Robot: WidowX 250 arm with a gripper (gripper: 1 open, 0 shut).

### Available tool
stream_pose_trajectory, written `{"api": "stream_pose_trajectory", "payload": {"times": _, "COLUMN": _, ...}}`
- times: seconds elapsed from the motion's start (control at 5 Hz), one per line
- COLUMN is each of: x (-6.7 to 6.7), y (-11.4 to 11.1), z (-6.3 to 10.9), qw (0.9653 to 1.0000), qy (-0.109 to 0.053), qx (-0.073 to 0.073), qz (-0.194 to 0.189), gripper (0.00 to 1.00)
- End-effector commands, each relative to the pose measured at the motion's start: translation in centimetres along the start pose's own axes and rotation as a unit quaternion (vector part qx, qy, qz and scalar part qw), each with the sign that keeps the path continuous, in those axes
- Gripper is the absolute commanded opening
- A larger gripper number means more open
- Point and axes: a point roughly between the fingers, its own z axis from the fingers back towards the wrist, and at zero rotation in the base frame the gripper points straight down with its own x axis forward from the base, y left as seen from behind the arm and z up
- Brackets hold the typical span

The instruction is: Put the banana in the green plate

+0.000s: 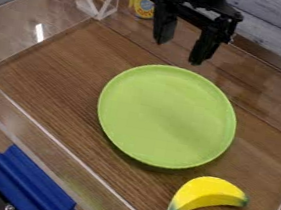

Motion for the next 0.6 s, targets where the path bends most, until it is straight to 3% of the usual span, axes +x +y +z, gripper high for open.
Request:
{"api": "stream_pose_trajectory", "payload": {"times": 0.0, "x": -1.1, "y": -1.5, "z": -0.9, "qw": 0.9998, "qy": 0.001, "qx": -0.003, "qz": -0.021, "gripper": 1.0}}
{"api": "stream_pose_trajectory", "payload": {"times": 0.4, "x": -4.3, "y": -6.4, "z": -2.9, "qw": 0.9946, "qy": -0.023, "qx": 0.0, "qz": -0.101, "gripper": 1.0}}
